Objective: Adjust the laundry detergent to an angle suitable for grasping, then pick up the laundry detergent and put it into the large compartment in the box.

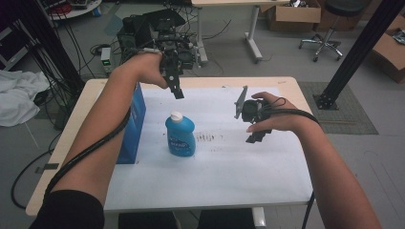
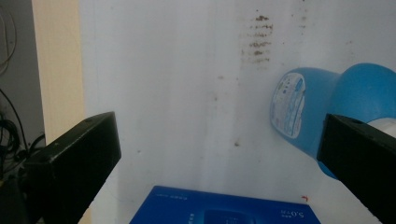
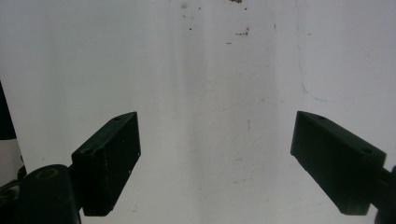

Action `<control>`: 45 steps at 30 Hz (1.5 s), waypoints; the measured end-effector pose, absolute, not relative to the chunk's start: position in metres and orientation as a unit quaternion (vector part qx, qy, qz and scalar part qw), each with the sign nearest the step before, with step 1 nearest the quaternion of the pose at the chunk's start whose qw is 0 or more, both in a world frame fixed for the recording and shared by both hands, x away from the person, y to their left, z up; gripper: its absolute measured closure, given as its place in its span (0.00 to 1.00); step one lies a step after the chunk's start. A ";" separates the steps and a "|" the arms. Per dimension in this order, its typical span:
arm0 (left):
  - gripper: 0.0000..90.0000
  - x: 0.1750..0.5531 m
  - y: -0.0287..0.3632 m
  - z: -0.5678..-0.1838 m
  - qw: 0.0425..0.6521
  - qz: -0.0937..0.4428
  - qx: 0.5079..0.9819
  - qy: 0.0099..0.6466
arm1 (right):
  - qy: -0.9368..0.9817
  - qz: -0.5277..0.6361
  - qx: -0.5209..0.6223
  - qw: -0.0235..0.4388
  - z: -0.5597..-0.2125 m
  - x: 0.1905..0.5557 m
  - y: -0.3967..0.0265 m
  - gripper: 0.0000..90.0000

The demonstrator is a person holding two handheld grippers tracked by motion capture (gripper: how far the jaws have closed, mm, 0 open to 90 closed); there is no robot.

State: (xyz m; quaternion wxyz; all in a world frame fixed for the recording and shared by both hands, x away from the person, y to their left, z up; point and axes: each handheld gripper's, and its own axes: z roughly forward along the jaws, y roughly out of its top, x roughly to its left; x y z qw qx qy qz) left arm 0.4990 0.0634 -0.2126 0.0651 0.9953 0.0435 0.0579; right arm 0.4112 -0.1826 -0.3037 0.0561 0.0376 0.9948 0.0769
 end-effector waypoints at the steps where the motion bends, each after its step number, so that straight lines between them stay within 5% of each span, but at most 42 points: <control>1: 0.00 0.498 0.063 -0.212 0.064 0.059 0.995 0.043 | 0.995 0.076 0.037 0.057 -0.303 0.411 -0.183 0.18; 45: 0.00 0.492 0.068 -0.201 0.092 0.064 0.993 0.027 | 0.993 0.076 0.051 0.074 -0.296 0.403 -0.183 0.18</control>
